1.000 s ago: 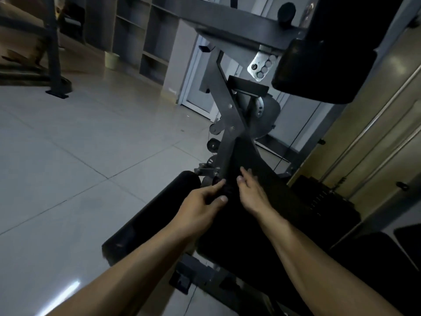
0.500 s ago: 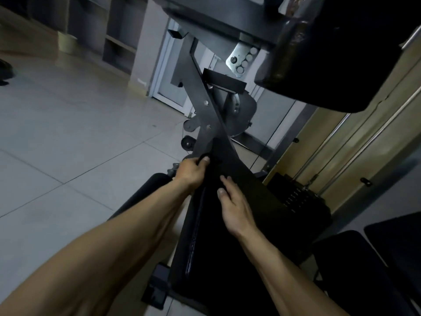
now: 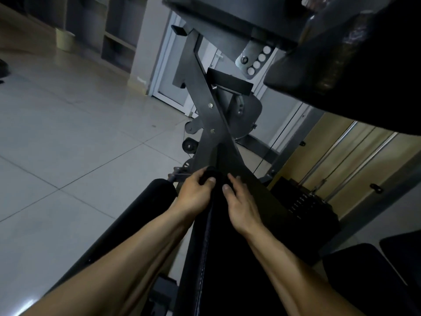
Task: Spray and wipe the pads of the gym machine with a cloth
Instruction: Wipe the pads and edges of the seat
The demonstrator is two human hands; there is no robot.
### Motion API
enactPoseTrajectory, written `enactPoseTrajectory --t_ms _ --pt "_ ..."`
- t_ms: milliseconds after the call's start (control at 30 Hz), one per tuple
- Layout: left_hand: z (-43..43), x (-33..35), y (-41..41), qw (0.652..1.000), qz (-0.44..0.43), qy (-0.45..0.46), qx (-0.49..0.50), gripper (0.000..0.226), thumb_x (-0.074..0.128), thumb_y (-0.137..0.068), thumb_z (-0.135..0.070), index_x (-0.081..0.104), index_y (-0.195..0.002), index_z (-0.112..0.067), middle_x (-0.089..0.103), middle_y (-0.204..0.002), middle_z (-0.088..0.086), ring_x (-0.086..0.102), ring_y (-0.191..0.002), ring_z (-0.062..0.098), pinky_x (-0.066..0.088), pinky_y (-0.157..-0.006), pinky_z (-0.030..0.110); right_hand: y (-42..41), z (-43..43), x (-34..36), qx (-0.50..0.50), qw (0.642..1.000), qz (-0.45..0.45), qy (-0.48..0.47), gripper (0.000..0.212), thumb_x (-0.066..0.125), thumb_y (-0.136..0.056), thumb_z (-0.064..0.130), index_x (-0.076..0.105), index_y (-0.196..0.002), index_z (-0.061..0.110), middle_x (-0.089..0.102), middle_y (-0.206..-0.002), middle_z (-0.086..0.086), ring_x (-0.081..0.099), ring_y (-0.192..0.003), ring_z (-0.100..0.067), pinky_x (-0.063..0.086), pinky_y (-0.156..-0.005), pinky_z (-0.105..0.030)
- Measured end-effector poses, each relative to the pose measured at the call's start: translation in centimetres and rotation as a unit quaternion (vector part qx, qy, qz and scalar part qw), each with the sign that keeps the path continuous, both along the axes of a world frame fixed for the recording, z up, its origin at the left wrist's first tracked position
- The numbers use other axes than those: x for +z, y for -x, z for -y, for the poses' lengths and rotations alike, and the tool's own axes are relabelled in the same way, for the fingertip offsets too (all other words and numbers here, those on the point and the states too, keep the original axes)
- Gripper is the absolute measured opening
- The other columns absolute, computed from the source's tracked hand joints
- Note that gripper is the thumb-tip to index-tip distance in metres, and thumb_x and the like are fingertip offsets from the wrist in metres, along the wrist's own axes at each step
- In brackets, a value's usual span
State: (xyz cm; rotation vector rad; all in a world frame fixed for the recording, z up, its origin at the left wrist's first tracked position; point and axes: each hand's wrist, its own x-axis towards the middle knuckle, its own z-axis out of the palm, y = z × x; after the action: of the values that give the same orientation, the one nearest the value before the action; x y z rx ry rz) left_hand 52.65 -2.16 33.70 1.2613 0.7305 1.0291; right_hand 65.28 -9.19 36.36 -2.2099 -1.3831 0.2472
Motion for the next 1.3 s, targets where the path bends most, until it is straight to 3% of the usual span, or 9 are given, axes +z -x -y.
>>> enactPoseTrajectory --t_ms 200,467,700,800,900,1033,1133,1200,1300 --pt "-6.0 2.3 -4.8 0.995 -0.091 -0.027 0.020 0.026 0.058 -0.102 -0.022 0.069 -0.123 -0.013 0.072 -0.114 0.007 0.066 -0.107 0.024 0.048 -0.090 0.028 -0.2 0.0 -0.5 0.010 1.000 0.008 0.006 0.054 0.028 -0.109 0.052 0.019 -0.162 0.041 0.009 -0.173 0.008 0.002 -0.159 -0.013 0.001 -0.128 -0.041" --pt "-15.7 4.2 -10.8 0.989 -0.146 -0.035 -0.011 0.041 0.054 -0.104 -0.024 0.057 -0.142 -0.011 0.057 -0.143 0.018 0.056 -0.128 0.035 0.045 -0.109 0.038 -0.5 0.3 -0.5 0.019 0.999 -0.027 -0.007 0.053 0.031 -0.109 0.054 0.023 -0.160 0.044 0.010 -0.171 0.016 0.003 -0.157 -0.006 0.007 -0.129 -0.046" --pt "-12.2 1.8 -8.6 0.993 -0.086 -0.071 -0.023 0.040 0.057 -0.099 -0.010 0.062 -0.138 -0.017 0.065 -0.126 0.001 0.060 -0.117 0.020 0.046 -0.104 0.030 -0.2 0.1 -0.9 -0.019 0.998 -0.039 -0.038 0.053 0.039 -0.100 0.060 0.036 -0.149 0.041 0.024 -0.168 0.013 0.027 -0.152 -0.014 0.021 -0.126 -0.047" --pt "-14.3 3.4 -10.4 0.996 -0.076 -0.033 -0.029 0.035 0.057 -0.097 -0.009 0.068 -0.129 -0.014 0.068 -0.120 0.006 0.064 -0.112 0.025 0.051 -0.104 0.040 -0.2 0.2 -0.9 -0.019 0.998 -0.044 -0.038 0.060 0.036 -0.092 0.066 0.036 -0.147 0.042 0.024 -0.167 0.015 0.027 -0.152 -0.012 0.022 -0.126 -0.046" --pt "-16.7 3.9 -12.3 0.994 -0.100 -0.013 -0.031 0.034 0.055 -0.094 -0.007 0.070 -0.124 -0.013 0.068 -0.127 0.014 0.063 -0.116 0.033 0.050 -0.106 0.041 -0.5 0.2 -1.0 -0.020 0.997 -0.055 -0.048 0.057 0.039 -0.093 0.065 0.038 -0.146 0.042 0.025 -0.167 0.017 0.030 -0.149 -0.011 0.027 -0.124 -0.045" --pt "-13.5 3.3 -9.6 0.987 -0.112 -0.093 -0.061 0.046 0.052 -0.093 -0.002 0.069 -0.128 -0.027 0.067 -0.128 0.003 0.062 -0.119 0.026 0.050 -0.107 0.042 -0.5 0.1 -0.9 -0.025 0.997 -0.056 -0.052 0.046 0.046 -0.103 0.053 0.043 -0.146 0.037 0.029 -0.165 0.013 0.032 -0.148 -0.010 0.028 -0.122 -0.040" --pt "-9.5 2.0 -6.4 0.979 -0.110 -0.151 -0.083 0.050 0.051 -0.094 0.000 0.068 -0.132 -0.027 0.049 -0.154 0.004 0.042 -0.145 0.023 0.027 -0.117 0.026 -0.3 0.2 -0.7 -0.038 0.995 -0.068 -0.069 0.037 0.050 -0.105 0.044 0.048 -0.140 0.036 0.035 -0.162 0.012 0.035 -0.145 -0.008 0.031 -0.120 -0.037" --pt "-6.8 1.1 -4.5 0.977 -0.095 -0.171 -0.082 0.051 0.052 -0.096 -0.002 0.064 -0.137 -0.030 0.035 -0.164 0.002 0.026 -0.153 0.016 0.018 -0.117 0.025 0.0 0.4 -0.6 -0.056 0.992 -0.072 -0.085 0.031 0.051 -0.103 0.042 0.052 -0.133 0.036 0.041 -0.157 0.012 0.040 -0.141 -0.007 0.034 -0.117 -0.037" --pt "-7.4 1.4 -5.1 0.987 -0.078 -0.122 -0.069 0.048 0.053 -0.098 -0.003 0.062 -0.139 -0.025 0.038 -0.162 0.001 0.037 -0.148 0.018 0.029 -0.117 0.027 0.2 0.9 -0.5 -0.068 0.991 -0.049 -0.101 0.035 0.052 -0.093 0.047 0.055 -0.125 0.034 0.048 -0.146 0.015 0.043 -0.132 -0.002 0.038 -0.113 -0.035"
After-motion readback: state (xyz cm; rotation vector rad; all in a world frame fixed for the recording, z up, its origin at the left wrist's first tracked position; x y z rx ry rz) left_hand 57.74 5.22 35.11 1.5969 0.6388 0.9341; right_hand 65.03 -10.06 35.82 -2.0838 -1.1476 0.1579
